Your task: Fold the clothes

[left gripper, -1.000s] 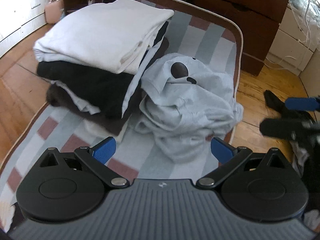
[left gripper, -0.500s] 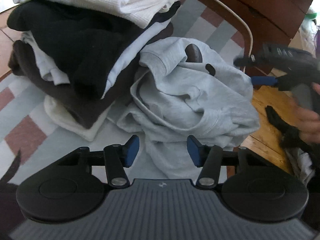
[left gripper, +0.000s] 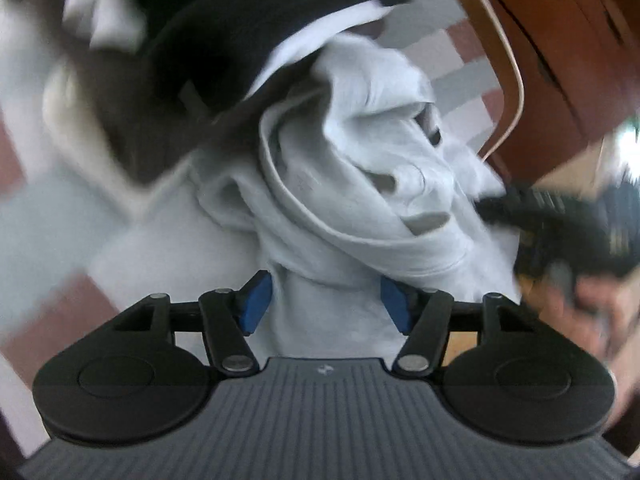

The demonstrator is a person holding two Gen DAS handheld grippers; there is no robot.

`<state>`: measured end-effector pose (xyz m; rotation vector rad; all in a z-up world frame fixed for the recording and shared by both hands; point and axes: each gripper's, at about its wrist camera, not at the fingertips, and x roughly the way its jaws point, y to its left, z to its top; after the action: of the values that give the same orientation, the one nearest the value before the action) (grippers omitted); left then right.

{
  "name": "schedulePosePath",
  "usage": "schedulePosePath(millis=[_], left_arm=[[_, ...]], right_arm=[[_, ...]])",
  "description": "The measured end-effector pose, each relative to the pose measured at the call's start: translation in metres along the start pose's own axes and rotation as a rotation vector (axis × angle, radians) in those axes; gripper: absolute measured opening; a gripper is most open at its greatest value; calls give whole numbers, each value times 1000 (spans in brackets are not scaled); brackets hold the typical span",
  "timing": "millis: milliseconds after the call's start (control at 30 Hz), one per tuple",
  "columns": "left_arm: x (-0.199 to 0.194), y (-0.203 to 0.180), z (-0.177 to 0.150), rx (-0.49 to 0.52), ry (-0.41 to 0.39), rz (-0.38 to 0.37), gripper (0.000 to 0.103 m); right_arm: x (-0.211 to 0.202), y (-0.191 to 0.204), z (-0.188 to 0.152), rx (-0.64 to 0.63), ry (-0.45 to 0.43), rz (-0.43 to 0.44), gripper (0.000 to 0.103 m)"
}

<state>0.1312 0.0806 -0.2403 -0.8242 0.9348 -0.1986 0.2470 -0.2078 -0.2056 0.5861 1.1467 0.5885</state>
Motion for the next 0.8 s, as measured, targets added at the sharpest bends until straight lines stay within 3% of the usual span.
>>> schedulePosePath(millis=[100, 333, 433, 600, 700, 800], left_arm=[[-21, 1, -8, 28, -34, -25, 54], [-113, -2, -36, 152, -101, -122, 39], [-150, -1, -47, 164, -137, -91, 36], [-237, 16, -75, 344, -248, 0, 36], [-289, 33, -91, 306, -304, 14, 36], [-348, 45, -106, 330, -384, 78, 36]], right_arm=[[-13, 17, -31, -10, 25, 78, 28], [-35, 79, -84, -134, 106, 192, 28], [-33, 111, -97, -208, 153, 211, 28], [-22, 175, -124, -342, 270, 274, 27], [-13, 216, -149, -421, 335, 332, 27], [-3, 258, -170, -481, 370, 440, 27]])
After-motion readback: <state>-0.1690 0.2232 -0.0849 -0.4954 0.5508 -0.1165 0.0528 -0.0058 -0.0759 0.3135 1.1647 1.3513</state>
